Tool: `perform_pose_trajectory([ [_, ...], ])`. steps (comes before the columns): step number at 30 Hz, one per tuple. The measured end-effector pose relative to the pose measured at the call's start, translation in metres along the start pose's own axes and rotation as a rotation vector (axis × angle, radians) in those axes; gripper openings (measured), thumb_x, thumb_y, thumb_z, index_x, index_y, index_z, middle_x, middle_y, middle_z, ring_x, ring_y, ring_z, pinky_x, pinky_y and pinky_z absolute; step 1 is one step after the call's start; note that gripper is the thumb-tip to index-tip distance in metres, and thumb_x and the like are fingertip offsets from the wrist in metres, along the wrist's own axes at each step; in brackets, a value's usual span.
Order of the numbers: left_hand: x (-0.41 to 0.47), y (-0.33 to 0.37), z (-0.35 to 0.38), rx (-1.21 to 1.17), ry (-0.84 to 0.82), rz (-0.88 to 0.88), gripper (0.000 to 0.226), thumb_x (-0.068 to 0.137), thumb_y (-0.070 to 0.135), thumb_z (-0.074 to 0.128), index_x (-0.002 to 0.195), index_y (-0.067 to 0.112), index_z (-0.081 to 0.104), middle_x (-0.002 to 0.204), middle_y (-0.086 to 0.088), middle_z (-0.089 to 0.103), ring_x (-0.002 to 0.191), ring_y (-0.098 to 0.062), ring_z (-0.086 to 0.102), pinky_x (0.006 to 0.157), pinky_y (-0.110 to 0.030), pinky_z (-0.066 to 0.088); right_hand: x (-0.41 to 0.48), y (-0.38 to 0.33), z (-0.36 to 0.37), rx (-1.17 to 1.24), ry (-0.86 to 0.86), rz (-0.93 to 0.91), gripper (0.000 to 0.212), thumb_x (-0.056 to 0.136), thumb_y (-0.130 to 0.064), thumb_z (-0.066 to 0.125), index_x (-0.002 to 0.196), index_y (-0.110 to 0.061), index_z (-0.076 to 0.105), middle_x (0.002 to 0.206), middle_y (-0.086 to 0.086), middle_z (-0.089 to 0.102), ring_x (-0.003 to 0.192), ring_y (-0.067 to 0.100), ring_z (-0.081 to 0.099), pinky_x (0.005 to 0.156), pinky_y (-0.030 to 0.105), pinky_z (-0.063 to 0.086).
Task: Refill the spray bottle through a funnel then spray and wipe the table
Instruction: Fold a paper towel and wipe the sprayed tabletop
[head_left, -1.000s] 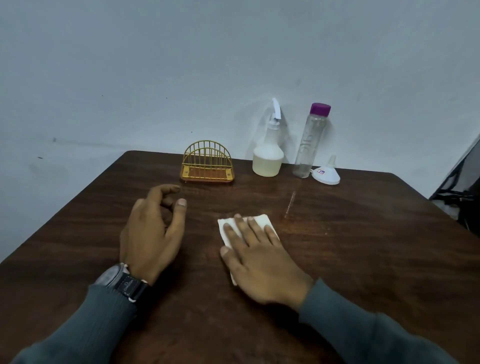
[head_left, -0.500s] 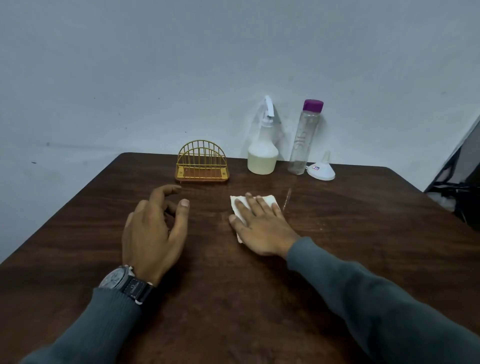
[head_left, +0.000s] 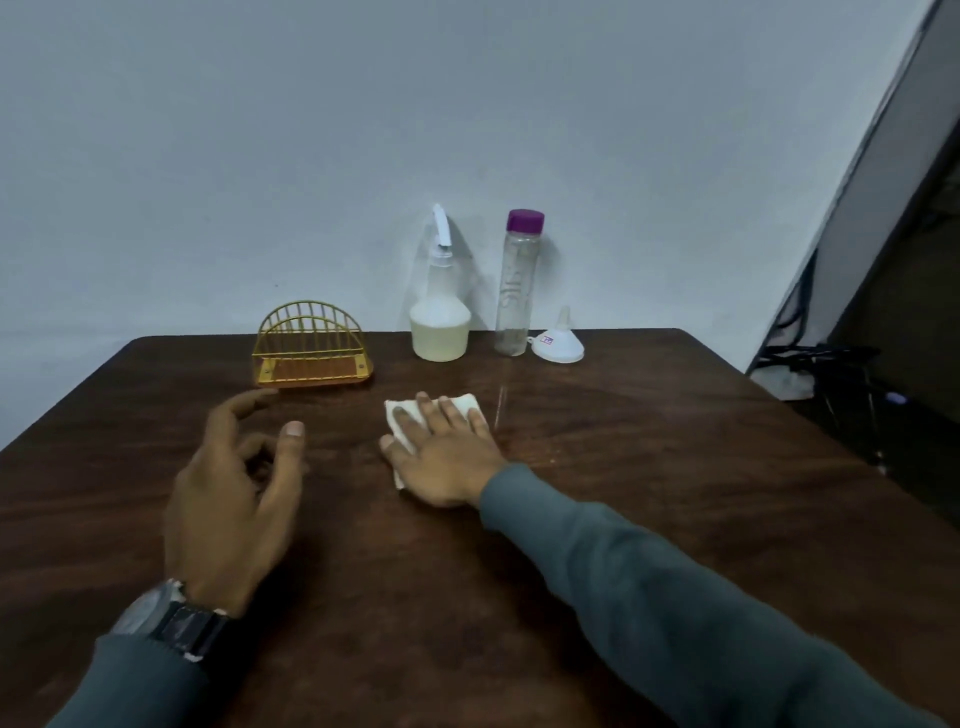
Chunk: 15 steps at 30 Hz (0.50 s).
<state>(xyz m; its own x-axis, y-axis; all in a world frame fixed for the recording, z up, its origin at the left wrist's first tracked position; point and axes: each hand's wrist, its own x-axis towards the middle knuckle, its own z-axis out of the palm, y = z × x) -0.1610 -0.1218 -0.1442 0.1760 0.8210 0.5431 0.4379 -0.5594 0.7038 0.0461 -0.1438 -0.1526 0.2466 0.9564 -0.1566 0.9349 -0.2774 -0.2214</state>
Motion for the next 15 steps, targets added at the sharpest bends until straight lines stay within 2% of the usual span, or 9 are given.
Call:
perform_pose_trajectory([
  [5, -0.001, 0.001, -0.002, -0.006, 0.025, 0.009, 0.051, 0.093, 0.059, 0.047, 0.136, 0.032, 0.046, 0.075, 0.013, 0.073, 0.082, -0.025, 0.072, 0.078, -0.049, 0.057, -0.051, 0.05, -0.002, 0.032, 0.042, 0.088, 0.069, 0.104, -0.063, 0.013, 0.166, -0.034, 0.002, 0.174, -0.003, -0.013, 0.16, 0.019, -0.015, 0.127, 0.047, -0.012],
  [10, -0.002, 0.008, 0.005, -0.002, 0.013, 0.033, 0.048, 0.096, 0.056, 0.05, 0.136, 0.031, 0.046, 0.077, 0.012, 0.073, 0.076, -0.023, 0.071, 0.074, -0.048, 0.058, -0.108, 0.031, 0.014, 0.02, 0.001, 0.015, 0.07, 0.104, -0.064, 0.012, 0.165, -0.035, -0.006, 0.171, -0.006, -0.023, 0.156, 0.016, -0.026, 0.125, 0.045, -0.019],
  [13, -0.004, 0.012, 0.009, -0.011, 0.014, 0.057, 0.031, 0.101, 0.05, 0.055, 0.13, 0.047, 0.044, 0.077, 0.013, 0.073, 0.078, -0.023, 0.071, 0.076, -0.046, 0.057, -0.09, 0.019, 0.012, 0.017, -0.014, -0.03, 0.07, 0.104, -0.065, 0.012, 0.164, -0.035, -0.005, 0.171, -0.006, -0.023, 0.156, 0.017, -0.027, 0.124, 0.047, -0.02],
  [15, -0.004, 0.009, 0.008, -0.007, 0.028, 0.057, 0.029, 0.098, 0.061, 0.051, 0.124, 0.058, 0.039, 0.077, 0.012, 0.073, 0.075, -0.019, 0.07, 0.076, -0.047, 0.058, -0.065, 0.02, 0.009, 0.019, -0.002, -0.042, 0.069, 0.103, -0.065, 0.011, 0.165, -0.036, -0.002, 0.172, -0.005, -0.02, 0.157, 0.017, -0.023, 0.125, 0.047, -0.018],
])
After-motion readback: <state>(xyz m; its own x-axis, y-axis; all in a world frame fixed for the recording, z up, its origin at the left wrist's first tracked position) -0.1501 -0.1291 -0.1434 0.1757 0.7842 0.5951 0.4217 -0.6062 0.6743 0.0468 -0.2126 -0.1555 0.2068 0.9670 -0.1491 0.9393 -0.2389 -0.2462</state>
